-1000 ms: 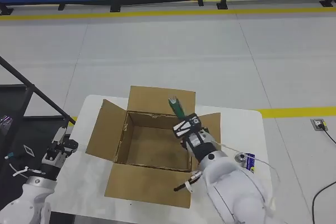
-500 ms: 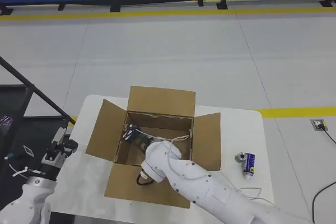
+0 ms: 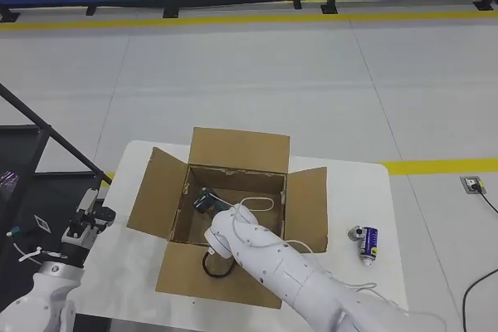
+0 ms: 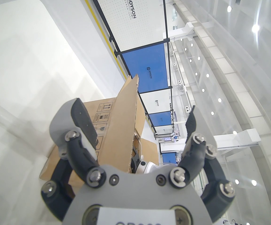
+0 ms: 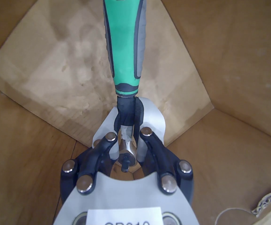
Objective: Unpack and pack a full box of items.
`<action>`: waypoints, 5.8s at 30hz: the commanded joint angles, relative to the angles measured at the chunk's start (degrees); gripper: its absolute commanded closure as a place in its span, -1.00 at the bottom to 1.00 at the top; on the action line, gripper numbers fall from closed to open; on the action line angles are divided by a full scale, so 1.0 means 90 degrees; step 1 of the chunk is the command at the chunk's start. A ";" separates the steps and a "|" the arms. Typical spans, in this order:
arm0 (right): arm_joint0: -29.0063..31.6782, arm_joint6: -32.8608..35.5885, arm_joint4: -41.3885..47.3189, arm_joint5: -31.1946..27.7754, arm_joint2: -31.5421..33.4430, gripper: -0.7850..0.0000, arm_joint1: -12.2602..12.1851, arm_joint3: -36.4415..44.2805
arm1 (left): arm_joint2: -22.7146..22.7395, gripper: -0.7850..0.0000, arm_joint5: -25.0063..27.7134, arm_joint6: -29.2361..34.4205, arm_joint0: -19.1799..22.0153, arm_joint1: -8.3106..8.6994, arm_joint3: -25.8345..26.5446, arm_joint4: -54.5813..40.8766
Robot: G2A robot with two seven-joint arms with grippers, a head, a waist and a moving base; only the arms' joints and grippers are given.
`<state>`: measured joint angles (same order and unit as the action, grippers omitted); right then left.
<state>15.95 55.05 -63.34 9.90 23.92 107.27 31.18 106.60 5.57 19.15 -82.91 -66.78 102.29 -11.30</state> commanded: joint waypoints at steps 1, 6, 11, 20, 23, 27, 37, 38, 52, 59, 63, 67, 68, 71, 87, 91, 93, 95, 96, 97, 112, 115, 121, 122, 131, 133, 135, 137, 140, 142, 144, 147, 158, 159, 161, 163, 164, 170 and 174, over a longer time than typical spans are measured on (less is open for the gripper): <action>-0.0040 -0.0008 0.0059 -0.0070 0.0016 0.77 0.0089 -0.0263 | 0.0000 -1.00 0.0000 0.0000 0.0000 0.0000 0.0000 0.0000; -0.0149 -0.0148 0.0154 -0.0206 0.0082 0.40 0.0270 -0.0777 | 0.0000 -1.00 0.0000 0.0000 0.0000 0.0000 0.0000 0.0000; -0.0271 -0.0226 0.0318 -0.0302 0.0219 0.36 0.0387 -0.1042 | 0.0000 -1.00 0.0000 0.0000 0.0000 0.0000 0.0000 0.0000; -0.0278 -0.0541 0.0386 -0.0436 0.0523 0.34 0.0311 -0.0488 | 0.0000 -1.00 0.0000 0.0000 0.0000 0.0000 0.0000 0.0000; -0.0046 -0.0532 0.0156 -0.0226 0.0628 0.35 0.0143 0.0205 | 0.0000 -1.00 0.0000 0.0000 0.0000 0.0000 0.0000 0.0000; 0.0517 -0.0161 -0.0463 0.0066 0.0968 0.36 -0.0309 0.1816 | 0.0000 -1.00 0.0000 0.0000 0.0000 0.0000 0.0000 0.0000; 0.4358 0.1462 -0.3432 -0.0751 0.3376 0.32 -0.1798 0.8706 | 0.0000 -1.00 0.0000 0.0000 0.0000 0.0000 0.0000 0.0000; 0.4703 0.1438 -0.3556 -0.0799 0.3740 0.30 -0.1872 0.9230 | 0.0000 -1.00 0.0000 0.0000 0.0000 0.0000 0.0000 0.0000; 0.6516 0.1584 -0.2248 -0.1175 0.8285 -0.39 -0.2269 1.0129 | 0.0000 -1.00 0.0000 0.0000 0.0000 0.0000 0.0000 0.0000; 0.5633 0.2267 -0.2080 -0.1901 0.8675 -1.00 -0.2430 0.7979 | 0.0000 -1.00 0.0000 0.0000 0.0000 0.0000 0.0000 0.0000; 0.5265 0.2314 -0.2178 -0.1921 0.8672 -1.00 -0.2492 0.7164 | 0.0000 -1.00 0.0000 0.0000 0.0000 0.0000 0.0000 0.0000; 0.5046 0.2305 -0.2120 -0.1991 0.8680 -1.00 -0.2546 0.6725 | 0.0000 -1.00 0.0000 0.0000 0.0000 0.0000 0.0000 0.0000; 0.5026 0.2323 -0.2151 -0.1971 0.8662 -1.00 -0.2557 0.6650 | 0.0000 -1.00 0.0000 0.0000 0.0000 0.0000 0.0000 0.0000; 0.4949 0.2304 -0.2183 -0.1912 0.8592 -0.97 -0.2583 0.6466 | 0.0000 -1.00 0.0000 0.0000 0.0000 0.0000 0.0000 0.0000; 0.4587 0.1991 -0.2324 -0.1523 0.8203 0.13 -0.2690 0.5526 | 0.0000 -1.00 0.0000 0.0000 0.0000 0.0000 0.0000 0.0000; 0.4575 0.1948 -0.2297 -0.1526 0.8298 0.98 -0.2741 0.5563 | 0.0000 -1.00 0.0000 0.0000 0.0000 0.0000 0.0000 0.0000; 0.4655 0.1941 -0.2290 -0.1436 0.8327 1.00 -0.2757 0.5763 | 0.0000 -1.00 0.0000 0.0000 0.0000 0.0000 0.0000 0.0000; 0.4772 0.1968 -0.2254 -0.1385 0.8373 1.00 -0.2774 0.6044 | 0.0000 -1.00 0.0000 0.0000 0.0000 0.0000 0.0000 0.0000; 0.4832 0.1977 -0.2237 -0.1342 0.8410 1.00 -0.2783 0.6230 | 0.0000 -1.00 0.0000 0.0000 0.0000 0.0000 0.0000 0.0000; 0.4901 0.1977 -0.2217 -0.1302 0.8440 1.00 -0.2791 0.6430 | 0.0000 -1.00 0.0000 0.0000 0.0000 0.0000 0.0000 0.0000; 0.5974 0.0518 -0.1193 -0.1300 0.6964 1.00 -0.2735 1.1214 | 0.0000 -1.00 0.0000 0.0000 0.0000 0.0000 0.0000 0.0000; 0.5407 0.0584 -0.1585 -0.1466 0.5796 1.00 -0.2699 1.0917 | 0.0000 -1.00 0.0000 0.0000 0.0000 0.0000 0.0000 0.0000; 0.3613 0.1122 -0.2092 -0.1204 0.3518 1.00 -0.2405 0.8677 | 0.0000 -1.00 0.0000 0.0000 0.0000 0.0000 0.0000 0.0000; 0.3327 0.1152 -0.2042 -0.1111 0.3231 1.00 -0.2328 0.8244 | 0.0000 -1.00 0.0000 0.0000 0.0000 0.0000 0.0000 0.0000; 0.1345 0.1077 -0.1240 -0.0256 0.1784 1.00 -0.1529 0.4309 | 0.0000 -1.00 0.0000 0.0000 0.0000 0.0000 0.0000 0.0000; 0.1042 0.0955 -0.1022 -0.0177 0.1654 1.00 -0.1362 0.3565 | 0.0000 -1.00 0.0000 0.0000 0.0000 0.0000 0.0000 0.0000; 0.0778 0.0803 -0.0845 -0.0154 0.1553 1.00 -0.1210 0.2908 | 0.0000 -1.00 0.0000 0.0000 0.0000 0.0000 0.0000 0.0000; 0.0619 0.0660 -0.0571 -0.0187 0.1487 1.00 -0.1066 0.2366 | 0.0000 -1.00 0.0000 0.0000 0.0000 0.0000 0.0000 0.0000; 0.0432 0.0418 -0.0409 -0.0132 0.1386 1.00 -0.0882 0.1671 | 0.0000 -1.00 0.0000 0.0000 0.0000 0.0000 0.0000 0.0000; 0.0363 0.0275 -0.0376 -0.0030 0.1315 1.00 -0.0772 0.1342 | 0.0000 -1.00 0.0000 0.0000 0.0000 0.0000 0.0000 0.0000; 0.0303 0.0166 -0.0361 0.0051 0.1263 0.65 -0.0676 0.1063 | 0.0000 -1.00 0.0000 0.0000 0.0000 0.0000 0.0000 0.0000; 0.0226 -0.0004 -0.0323 0.0081 0.1231 0.47 -0.0561 0.0696 | 0.0000 -1.00 0.0000 0.0000 0.0000 0.0000 0.0000 0.0000; 0.0041 -0.0437 -0.0161 -0.0046 0.1374 0.31 -0.0352 0.0020 | 0.0000 -1.00 0.0000 0.0000 0.0000 0.0000 0.0000 0.0000; 0.0036 -0.0452 -0.0182 -0.0046 0.1392 0.29 -0.0354 0.0027 | 0.0000 -1.00 0.0000 0.0000 0.0000 0.0000 0.0000 0.0000; 0.0050 -0.0461 -0.0223 -0.0044 0.1436 0.23 -0.0367 0.0103 | 0.0000 -1.00 0.0000 0.0000 0.0000 0.0000 0.0000 0.0000; 0.0075 -0.0412 -0.0291 -0.0042 0.1490 0.11 -0.0401 0.0212 | 0.0000 -1.00 0.0000 0.0000 0.0000 0.0000 0.0000 0.0000; 0.0102 -0.0384 -0.0317 -0.0049 0.1526 0.08 -0.0424 0.0285 | 0.0000 -1.00 0.0000 0.0000 0.0000 0.0000 0.0000 0.0000; 0.0430 -0.0206 -0.0640 -0.0073 0.1813 -0.17 -0.0660 0.1078 | 0.0000 -1.00 0.0000 0.0000 0.0000 0.0000 0.0000 0.0000; 0.0887 0.0064 -0.1126 -0.0020 0.2082 -0.22 -0.0913 0.2105 | 0.0000 -1.00 0.0000 0.0000 0.0000 0.0000 0.0000 0.0000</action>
<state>22.68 54.98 -72.38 9.67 41.95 99.65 47.07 106.60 5.57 19.15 -82.91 -66.78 102.30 -11.30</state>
